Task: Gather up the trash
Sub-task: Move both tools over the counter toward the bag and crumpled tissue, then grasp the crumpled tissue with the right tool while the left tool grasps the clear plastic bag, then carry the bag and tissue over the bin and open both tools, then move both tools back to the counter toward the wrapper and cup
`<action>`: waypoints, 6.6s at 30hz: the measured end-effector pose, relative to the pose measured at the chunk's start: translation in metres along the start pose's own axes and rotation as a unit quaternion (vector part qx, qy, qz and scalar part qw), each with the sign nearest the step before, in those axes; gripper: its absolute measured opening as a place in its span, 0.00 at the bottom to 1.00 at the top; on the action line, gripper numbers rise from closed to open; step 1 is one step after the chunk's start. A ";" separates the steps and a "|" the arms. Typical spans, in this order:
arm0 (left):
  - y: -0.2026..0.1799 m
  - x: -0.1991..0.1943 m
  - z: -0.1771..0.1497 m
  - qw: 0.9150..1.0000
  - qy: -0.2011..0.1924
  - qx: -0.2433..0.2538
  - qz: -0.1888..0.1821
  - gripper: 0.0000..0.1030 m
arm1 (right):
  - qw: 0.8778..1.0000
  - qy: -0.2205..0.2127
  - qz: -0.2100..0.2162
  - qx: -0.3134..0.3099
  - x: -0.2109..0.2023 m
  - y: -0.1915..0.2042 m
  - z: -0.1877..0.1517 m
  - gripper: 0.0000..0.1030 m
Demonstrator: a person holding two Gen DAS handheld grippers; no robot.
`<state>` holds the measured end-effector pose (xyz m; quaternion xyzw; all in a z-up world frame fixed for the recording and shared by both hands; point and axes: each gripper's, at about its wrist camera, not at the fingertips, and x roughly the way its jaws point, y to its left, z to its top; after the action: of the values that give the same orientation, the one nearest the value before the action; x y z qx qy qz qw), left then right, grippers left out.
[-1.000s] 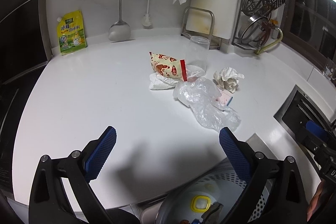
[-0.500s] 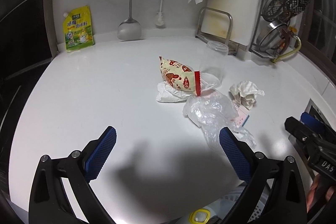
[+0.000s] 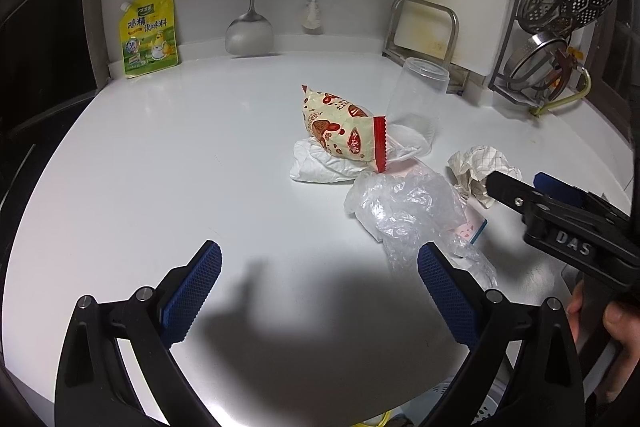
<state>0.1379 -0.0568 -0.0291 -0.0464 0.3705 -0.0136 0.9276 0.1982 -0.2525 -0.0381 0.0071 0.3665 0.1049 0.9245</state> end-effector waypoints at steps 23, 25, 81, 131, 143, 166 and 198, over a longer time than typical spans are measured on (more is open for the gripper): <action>-0.032 0.024 -0.003 1.000 0.026 0.002 0.000 0.94 | 0.998 0.031 0.045 0.023 0.027 -0.017 0.014 0.19; -0.036 0.025 -0.003 1.000 0.026 0.000 0.002 0.94 | 0.998 0.019 0.049 0.037 0.020 -0.024 0.015 0.18; -0.023 -0.013 0.014 0.998 -0.027 0.056 0.006 0.34 | 0.993 -0.037 0.055 0.093 -0.018 -0.048 0.002 0.14; 0.006 -0.106 -0.137 0.985 0.019 0.146 -0.090 0.34 | 0.988 -0.042 -0.024 0.147 -0.175 0.091 -0.237 0.13; 0.004 -0.098 -0.148 0.983 0.039 0.154 -0.097 0.34 | 0.990 -0.024 -0.019 0.141 -0.171 0.097 -0.247 0.13; 0.007 -0.083 -0.153 0.982 0.063 0.152 -0.094 0.39 | 0.988 0.005 -0.015 0.155 -0.154 0.093 -0.254 0.13; 0.041 -0.107 -0.127 0.990 0.025 0.101 -0.093 0.92 | 0.985 -0.050 -0.020 0.162 -0.185 0.099 -0.240 0.64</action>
<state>-0.0273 -0.0195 -0.0515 0.0137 0.3841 -0.1379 0.9128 -0.1143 -0.2077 -0.0799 0.1542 0.3321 0.0252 0.9302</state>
